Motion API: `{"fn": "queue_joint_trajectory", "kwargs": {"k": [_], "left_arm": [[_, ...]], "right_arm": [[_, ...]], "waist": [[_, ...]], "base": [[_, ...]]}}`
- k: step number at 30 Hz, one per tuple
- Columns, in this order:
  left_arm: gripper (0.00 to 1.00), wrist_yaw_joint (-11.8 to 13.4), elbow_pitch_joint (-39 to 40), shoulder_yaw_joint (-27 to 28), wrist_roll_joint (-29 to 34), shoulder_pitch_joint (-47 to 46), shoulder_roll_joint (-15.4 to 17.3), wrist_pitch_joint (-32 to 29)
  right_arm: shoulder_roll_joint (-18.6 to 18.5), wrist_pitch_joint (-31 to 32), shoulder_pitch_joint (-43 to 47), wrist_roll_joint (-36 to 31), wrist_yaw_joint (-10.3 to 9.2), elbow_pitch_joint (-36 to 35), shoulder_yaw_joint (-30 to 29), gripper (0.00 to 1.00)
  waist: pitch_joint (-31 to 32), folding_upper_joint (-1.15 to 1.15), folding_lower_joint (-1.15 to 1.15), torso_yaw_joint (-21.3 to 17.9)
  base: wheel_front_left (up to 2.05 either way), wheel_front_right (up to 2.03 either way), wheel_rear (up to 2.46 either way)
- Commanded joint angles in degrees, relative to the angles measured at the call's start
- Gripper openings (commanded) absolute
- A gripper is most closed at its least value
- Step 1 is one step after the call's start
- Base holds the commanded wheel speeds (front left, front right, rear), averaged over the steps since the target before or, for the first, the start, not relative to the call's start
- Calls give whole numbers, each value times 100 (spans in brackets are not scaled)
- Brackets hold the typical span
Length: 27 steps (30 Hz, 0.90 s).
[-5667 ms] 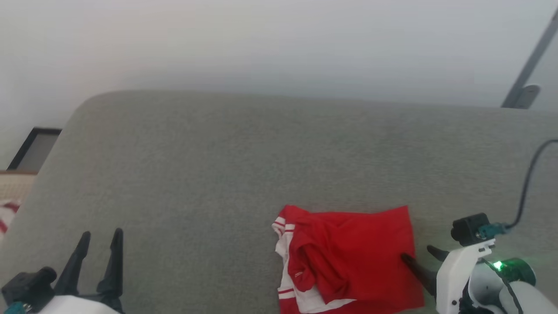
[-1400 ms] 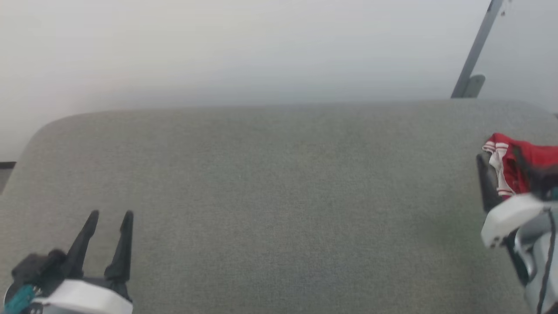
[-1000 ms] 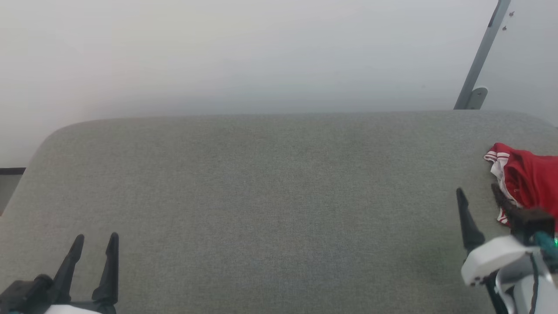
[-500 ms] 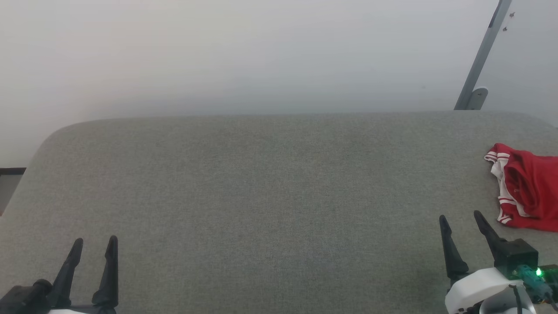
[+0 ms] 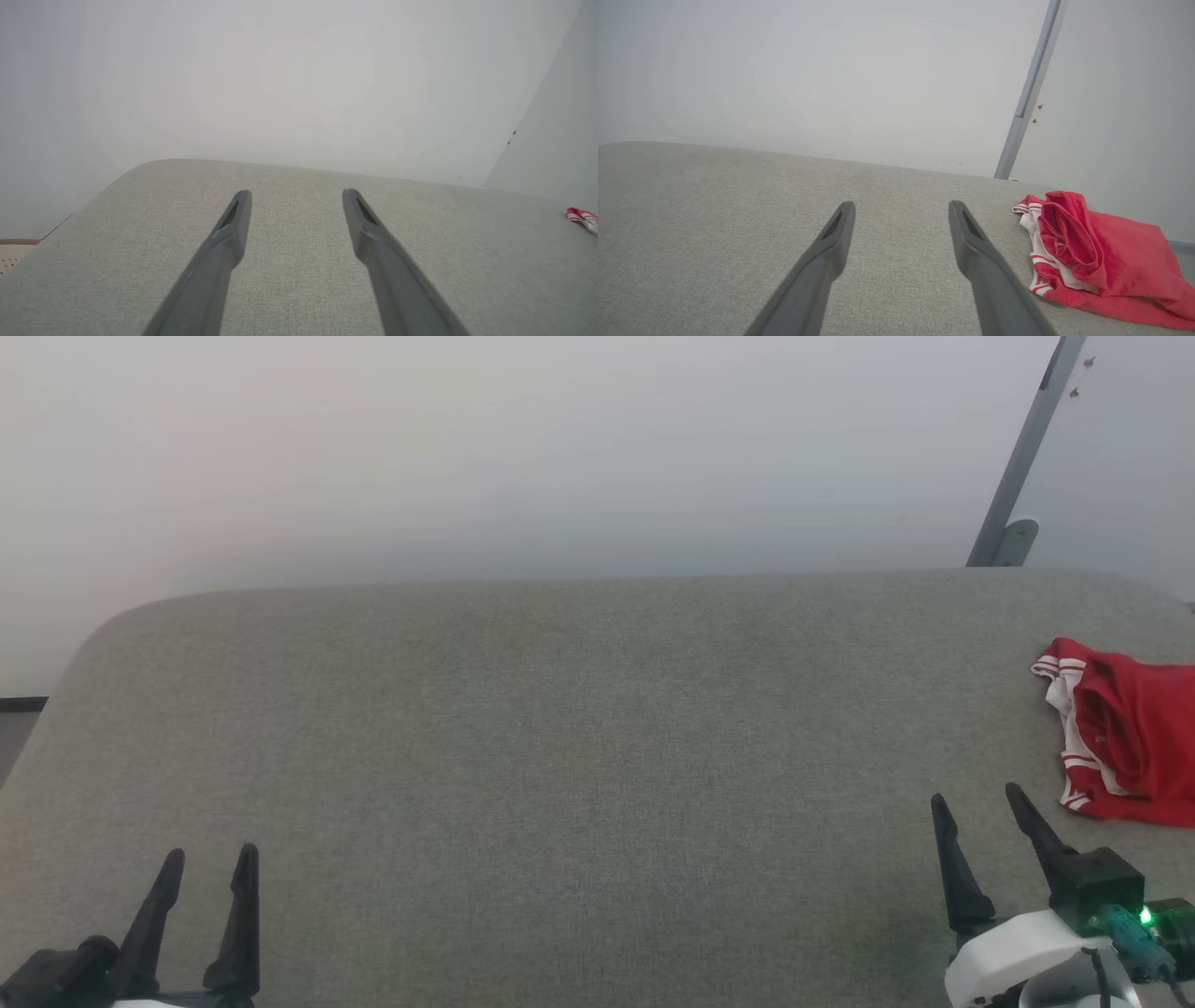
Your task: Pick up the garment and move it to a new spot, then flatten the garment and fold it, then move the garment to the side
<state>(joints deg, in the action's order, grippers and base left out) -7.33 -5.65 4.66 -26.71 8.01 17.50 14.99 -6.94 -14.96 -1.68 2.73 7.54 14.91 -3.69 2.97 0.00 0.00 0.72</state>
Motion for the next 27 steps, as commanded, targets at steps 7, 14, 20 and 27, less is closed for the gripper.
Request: {"fn": "queue_joint_trajectory", "kwargs": {"k": [7, 14, 20, 27], "left_arm": [[100, -12, 35, -10, 68, 21, -12, 24], [0, 1, -167, -59, 24, 32, -188, -13], [0, 0, -213, -39, -441, -74, -275, -164], [0, -2, -271, -15, -1040, -214, -390, -359]], "right_arm": [[24, -28, -15, -42, -11, -51, 36, 100], [53, 47, 127, 4, 1, 197, 14, 0], [77, 248, 33, 614, 1, 229, -65, 0], [108, 412, 6, 1445, 0, 163, -61, 0]], "waist": [[-30, 0, 0, -28], [-43, 0, 0, -34], [-54, 0, 0, -35], [-69, 0, 0, -38]], "base": [[0, 0, 0], [0, 0, 0], [0, 0, 0], [0, 0, 0]]}}
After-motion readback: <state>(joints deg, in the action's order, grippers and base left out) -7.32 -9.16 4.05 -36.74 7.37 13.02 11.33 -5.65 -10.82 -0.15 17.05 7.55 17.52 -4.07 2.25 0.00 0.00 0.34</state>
